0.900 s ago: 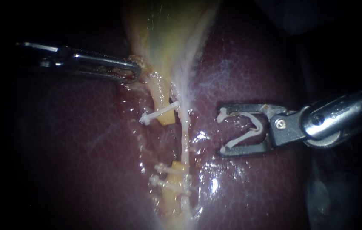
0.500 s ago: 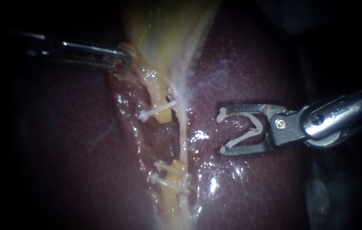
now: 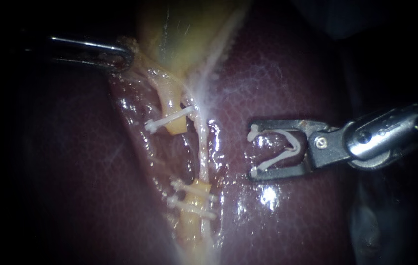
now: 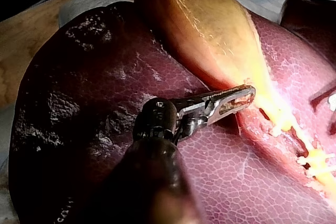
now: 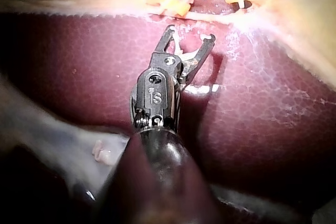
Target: Clipping first clip right tube
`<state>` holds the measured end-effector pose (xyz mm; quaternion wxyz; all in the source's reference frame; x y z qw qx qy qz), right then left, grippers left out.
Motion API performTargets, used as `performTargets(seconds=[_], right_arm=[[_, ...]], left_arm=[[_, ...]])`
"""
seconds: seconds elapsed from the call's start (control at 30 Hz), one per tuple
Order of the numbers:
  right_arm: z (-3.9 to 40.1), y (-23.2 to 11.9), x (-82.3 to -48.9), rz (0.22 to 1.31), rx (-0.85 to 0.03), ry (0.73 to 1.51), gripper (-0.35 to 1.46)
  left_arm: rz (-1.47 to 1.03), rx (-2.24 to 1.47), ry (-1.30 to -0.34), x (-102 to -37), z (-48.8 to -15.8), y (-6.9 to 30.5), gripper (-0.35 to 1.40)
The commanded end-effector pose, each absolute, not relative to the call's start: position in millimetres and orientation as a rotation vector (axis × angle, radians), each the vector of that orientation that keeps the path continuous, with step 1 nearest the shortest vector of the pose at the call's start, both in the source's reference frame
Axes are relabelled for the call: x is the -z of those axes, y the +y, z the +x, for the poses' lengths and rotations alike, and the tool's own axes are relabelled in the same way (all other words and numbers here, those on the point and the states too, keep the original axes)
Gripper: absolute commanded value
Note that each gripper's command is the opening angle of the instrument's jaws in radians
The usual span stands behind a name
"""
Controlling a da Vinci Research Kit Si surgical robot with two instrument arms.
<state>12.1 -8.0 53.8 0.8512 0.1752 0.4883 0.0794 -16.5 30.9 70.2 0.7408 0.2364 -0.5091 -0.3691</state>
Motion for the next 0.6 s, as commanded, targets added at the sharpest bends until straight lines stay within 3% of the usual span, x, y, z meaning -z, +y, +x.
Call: performTargets(seconds=[0.03,0.6], right_arm=[[12.2,-8.1,-54.1,0.384,-0.19,1.029,0.49],[15.1,-12.0,-60.0,0.663,-0.394,1.037,0.47]], left_arm=[[0.517,0.81,-1.116,-70.3,-16.5,30.9,-0.35],[0.516,0.809,-1.116,-70.6,-16.5,30.6,-0.35]])
